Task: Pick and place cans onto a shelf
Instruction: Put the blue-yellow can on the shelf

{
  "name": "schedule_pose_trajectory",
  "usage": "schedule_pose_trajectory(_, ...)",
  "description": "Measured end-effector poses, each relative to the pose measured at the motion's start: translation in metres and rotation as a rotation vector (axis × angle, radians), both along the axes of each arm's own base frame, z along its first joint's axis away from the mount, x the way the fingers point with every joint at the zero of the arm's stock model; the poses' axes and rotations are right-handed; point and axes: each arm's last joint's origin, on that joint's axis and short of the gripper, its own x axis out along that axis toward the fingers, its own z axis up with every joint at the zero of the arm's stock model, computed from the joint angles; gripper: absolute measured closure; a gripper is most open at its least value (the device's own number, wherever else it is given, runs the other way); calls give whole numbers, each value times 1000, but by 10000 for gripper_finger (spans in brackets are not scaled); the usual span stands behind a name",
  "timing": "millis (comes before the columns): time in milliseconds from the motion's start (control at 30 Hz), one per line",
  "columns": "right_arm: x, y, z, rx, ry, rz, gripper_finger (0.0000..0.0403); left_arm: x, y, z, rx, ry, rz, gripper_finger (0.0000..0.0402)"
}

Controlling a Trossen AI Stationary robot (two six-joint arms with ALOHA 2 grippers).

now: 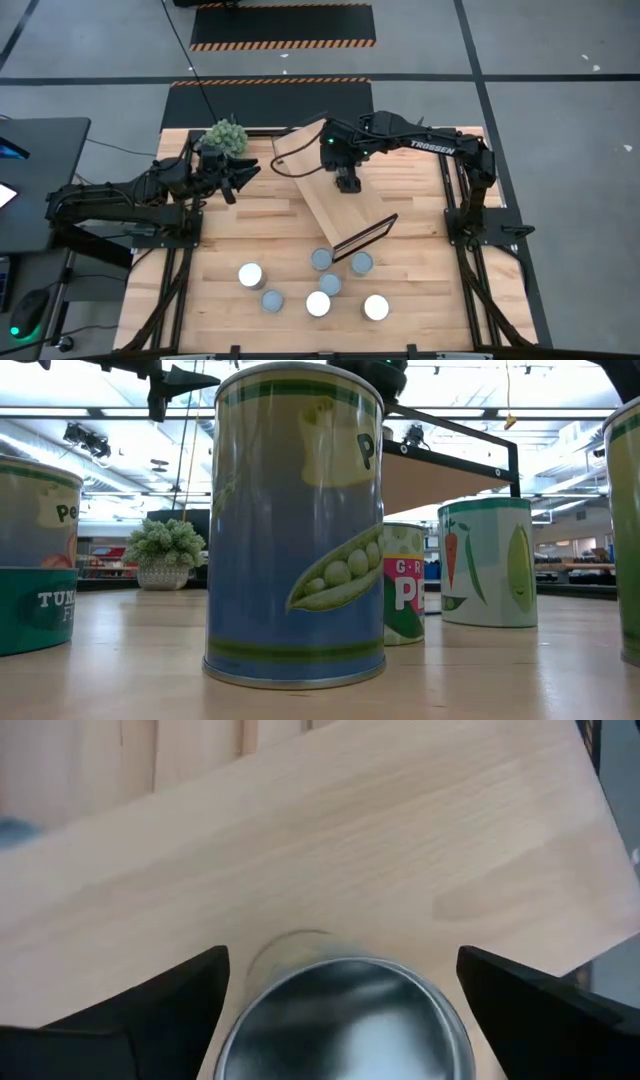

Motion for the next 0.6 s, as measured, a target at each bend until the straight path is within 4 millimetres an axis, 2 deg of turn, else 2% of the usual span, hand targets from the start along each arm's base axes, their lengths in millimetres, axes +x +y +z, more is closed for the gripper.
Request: schedule_pose_trajectory(600, 0, -1, 0, 172, -81, -526, 3, 0, 0, 0, 1, 1, 0, 228)
